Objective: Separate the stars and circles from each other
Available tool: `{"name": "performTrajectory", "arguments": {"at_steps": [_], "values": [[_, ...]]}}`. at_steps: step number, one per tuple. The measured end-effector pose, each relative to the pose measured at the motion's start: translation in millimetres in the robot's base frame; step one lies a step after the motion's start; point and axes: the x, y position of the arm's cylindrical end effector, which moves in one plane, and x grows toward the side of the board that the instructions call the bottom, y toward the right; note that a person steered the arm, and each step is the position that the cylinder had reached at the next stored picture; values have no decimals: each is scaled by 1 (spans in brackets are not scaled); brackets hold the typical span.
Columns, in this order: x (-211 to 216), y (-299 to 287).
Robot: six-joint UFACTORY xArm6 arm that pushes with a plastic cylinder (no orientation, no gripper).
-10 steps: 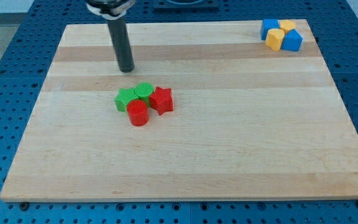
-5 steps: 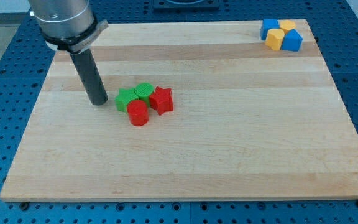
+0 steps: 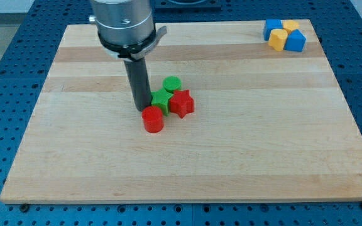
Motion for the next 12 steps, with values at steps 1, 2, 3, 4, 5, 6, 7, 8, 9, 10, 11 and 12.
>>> {"name": "performTrajectory", "arguments": {"at_steps": [1, 2, 3, 4, 5, 6, 7, 8, 9, 10, 11, 12], "values": [[-7, 18], [-14, 40], [-14, 66], [-13, 94], [-9, 121], [5, 137], [13, 147], [9, 161], [-1, 179], [-11, 196], [-20, 204], [-28, 205]]}}
